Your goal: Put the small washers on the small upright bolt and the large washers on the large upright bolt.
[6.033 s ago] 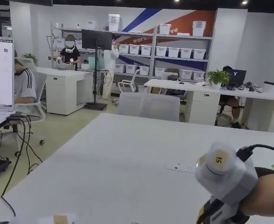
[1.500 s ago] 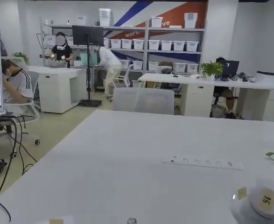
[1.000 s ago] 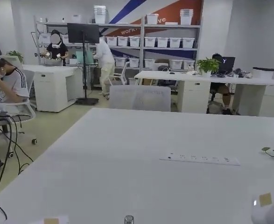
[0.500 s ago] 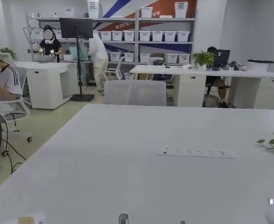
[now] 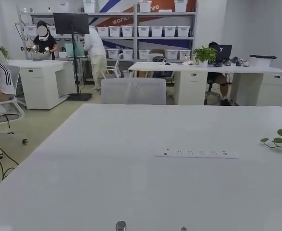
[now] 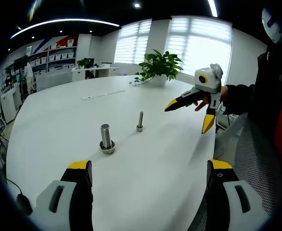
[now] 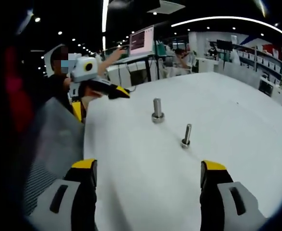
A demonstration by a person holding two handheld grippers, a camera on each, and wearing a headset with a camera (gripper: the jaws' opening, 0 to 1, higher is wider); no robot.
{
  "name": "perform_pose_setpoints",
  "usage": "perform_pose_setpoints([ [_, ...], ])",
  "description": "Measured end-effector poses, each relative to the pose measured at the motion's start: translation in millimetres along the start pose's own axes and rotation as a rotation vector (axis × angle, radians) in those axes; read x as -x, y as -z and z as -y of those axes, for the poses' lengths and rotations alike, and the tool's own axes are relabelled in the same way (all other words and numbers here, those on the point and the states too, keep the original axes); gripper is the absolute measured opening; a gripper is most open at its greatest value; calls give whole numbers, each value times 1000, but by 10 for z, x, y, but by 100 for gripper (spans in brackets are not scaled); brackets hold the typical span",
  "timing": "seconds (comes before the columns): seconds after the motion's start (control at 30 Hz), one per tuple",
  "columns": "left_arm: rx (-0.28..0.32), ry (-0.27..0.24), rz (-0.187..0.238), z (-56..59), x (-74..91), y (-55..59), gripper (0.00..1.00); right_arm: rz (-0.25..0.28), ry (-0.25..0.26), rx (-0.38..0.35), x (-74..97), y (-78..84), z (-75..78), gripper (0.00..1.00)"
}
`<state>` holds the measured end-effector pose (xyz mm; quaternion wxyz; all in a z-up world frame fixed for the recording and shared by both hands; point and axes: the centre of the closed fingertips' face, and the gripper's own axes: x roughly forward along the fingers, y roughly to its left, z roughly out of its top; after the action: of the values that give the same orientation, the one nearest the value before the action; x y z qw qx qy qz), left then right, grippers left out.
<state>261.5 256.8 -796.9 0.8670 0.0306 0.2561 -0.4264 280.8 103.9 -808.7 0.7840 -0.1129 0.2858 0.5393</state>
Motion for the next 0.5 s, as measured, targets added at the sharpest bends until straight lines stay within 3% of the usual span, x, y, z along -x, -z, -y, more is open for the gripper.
perform_pose_setpoints([
  [0.23, 18, -7, -8, -41, 18, 77, 100, 14, -10, -20, -11, 8, -26, 94],
  [0.5, 24, -5, 4, -44, 14, 53, 100, 24, -9, -23, -24, -34, -30, 94],
])
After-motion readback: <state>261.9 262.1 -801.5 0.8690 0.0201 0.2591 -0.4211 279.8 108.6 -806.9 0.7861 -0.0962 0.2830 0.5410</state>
